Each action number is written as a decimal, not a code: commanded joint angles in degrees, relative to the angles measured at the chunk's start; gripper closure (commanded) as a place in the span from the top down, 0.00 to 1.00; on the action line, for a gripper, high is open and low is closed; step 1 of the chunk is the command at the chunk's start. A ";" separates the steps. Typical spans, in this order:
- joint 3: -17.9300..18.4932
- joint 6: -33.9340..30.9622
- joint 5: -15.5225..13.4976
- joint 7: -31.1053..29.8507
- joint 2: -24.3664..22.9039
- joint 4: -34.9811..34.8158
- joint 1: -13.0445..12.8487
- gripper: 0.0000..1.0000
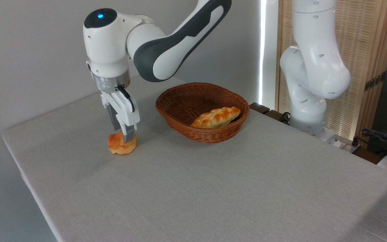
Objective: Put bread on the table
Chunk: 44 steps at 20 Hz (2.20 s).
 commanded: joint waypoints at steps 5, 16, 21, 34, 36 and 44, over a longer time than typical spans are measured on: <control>-1.28 -18.03 0.12 0.06 -1.32 11.63 8.68 1.00; -8.24 -30.52 15.42 -0.20 -6.95 20.77 21.44 1.00; -6.30 -31.92 15.41 -0.29 -6.51 22.97 21.44 1.00; -6.03 -33.95 15.85 -0.20 -5.98 24.47 22.41 1.00; -6.04 -33.87 17.16 -0.72 -5.81 24.56 22.41 1.00; -4.11 -30.09 17.44 -1.26 -5.28 24.12 21.45 1.00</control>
